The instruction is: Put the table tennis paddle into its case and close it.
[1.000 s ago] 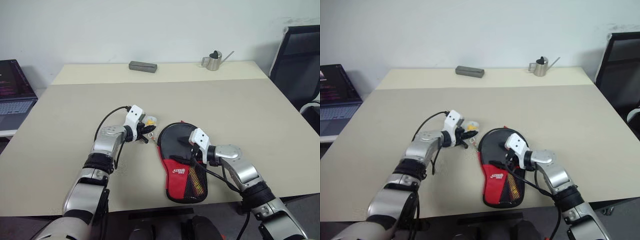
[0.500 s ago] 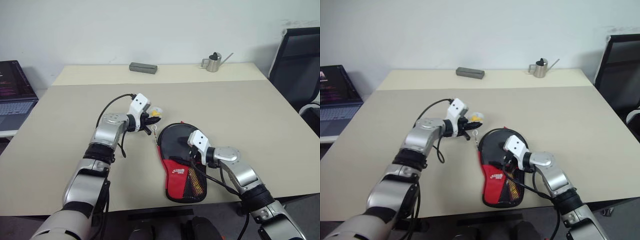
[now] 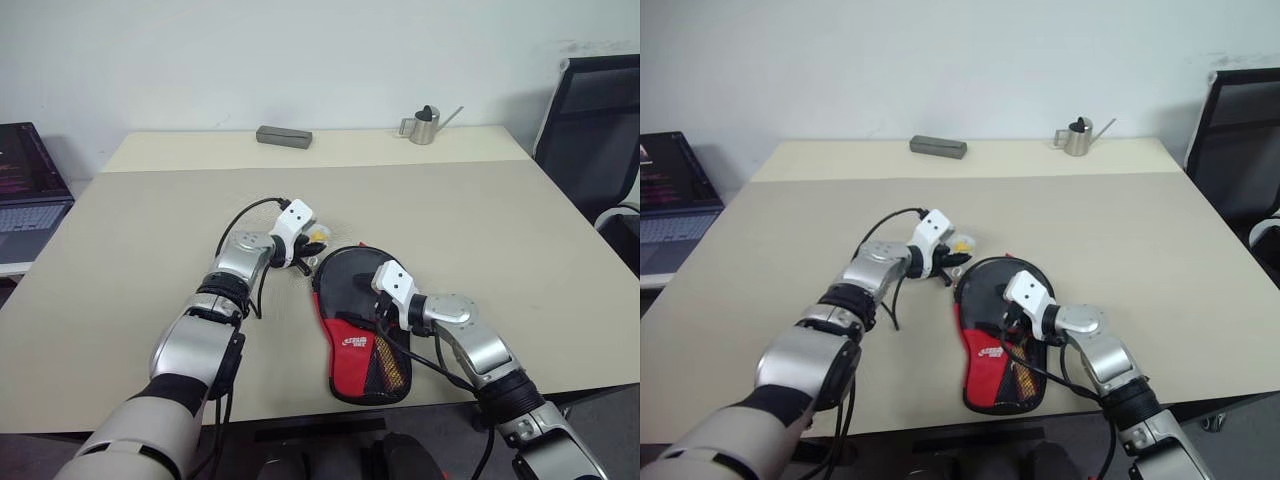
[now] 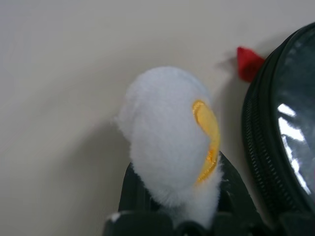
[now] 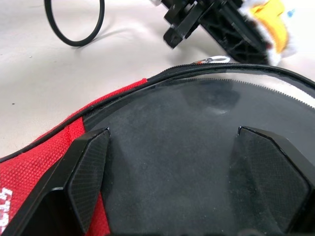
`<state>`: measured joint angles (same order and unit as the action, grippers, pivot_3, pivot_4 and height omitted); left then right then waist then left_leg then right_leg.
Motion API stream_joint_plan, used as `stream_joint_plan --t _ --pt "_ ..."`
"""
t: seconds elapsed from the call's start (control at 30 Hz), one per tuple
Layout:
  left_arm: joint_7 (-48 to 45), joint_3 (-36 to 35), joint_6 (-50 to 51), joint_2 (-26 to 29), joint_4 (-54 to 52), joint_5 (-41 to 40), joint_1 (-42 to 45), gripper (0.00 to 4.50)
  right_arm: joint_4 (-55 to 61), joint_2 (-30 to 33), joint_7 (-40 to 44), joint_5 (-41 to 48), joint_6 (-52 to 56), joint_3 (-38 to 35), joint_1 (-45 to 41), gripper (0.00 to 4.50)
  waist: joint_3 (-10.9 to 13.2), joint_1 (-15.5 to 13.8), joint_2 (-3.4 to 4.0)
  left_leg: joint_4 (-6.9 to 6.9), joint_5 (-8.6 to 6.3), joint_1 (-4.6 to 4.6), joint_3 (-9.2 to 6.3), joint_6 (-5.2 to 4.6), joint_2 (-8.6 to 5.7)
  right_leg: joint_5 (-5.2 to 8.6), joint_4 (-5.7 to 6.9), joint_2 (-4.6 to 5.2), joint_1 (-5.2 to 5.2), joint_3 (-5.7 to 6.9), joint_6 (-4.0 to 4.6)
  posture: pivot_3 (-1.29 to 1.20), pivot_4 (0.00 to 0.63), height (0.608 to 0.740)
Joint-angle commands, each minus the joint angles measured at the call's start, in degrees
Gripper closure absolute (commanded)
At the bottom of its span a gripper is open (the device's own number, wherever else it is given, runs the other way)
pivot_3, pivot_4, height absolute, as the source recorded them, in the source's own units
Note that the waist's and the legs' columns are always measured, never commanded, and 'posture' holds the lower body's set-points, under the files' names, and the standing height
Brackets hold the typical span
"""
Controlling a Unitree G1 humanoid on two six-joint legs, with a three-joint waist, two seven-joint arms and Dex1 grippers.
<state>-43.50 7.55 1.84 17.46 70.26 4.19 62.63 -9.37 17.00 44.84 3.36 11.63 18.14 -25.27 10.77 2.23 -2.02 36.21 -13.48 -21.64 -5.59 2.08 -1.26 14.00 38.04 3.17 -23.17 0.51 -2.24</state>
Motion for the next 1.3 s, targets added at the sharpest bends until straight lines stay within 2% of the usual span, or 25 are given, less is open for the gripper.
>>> stream_joint_plan --t 0.03,0.77,1.3 --pt "3.49 -0.75 -2.83 -0.04 1.55 1.42 4.11 4.21 -4.95 -0.37 -0.29 -3.02 2.13 3.24 2.31 0.0 -0.01 0.0 -0.02 0.0 0.0 0.0 -0.01 0.0 0.0 -0.01 0.0 0.0 0.0 0.0 -0.01 0.0 0.15 0.74" --pt "15.13 -1.85 -5.72 -6.68 7.0 6.59 9.98 4.21 -0.42 0.2 0.29 -2.24 5.26 3.6 4.45 0.0 -0.23 0.35 -0.07 -0.02 0.0 -0.01 -0.01 0.0 0.0 -0.03 -0.06 -0.01 0.03 0.01 -0.04 0.0 0.15 0.74" --pt "20.44 -1.39 -6.14 -8.38 8.03 11.01 12.88 4.21 5.91 -0.6 -2.11 -2.18 8.66 4.88 9.17 0.0 -0.23 0.04 -0.06 -0.09 -0.06 -0.09 -0.01 0.08 -0.02 -0.02 -0.19 0.0 0.01 0.03 -0.06 0.0 0.15 0.74"
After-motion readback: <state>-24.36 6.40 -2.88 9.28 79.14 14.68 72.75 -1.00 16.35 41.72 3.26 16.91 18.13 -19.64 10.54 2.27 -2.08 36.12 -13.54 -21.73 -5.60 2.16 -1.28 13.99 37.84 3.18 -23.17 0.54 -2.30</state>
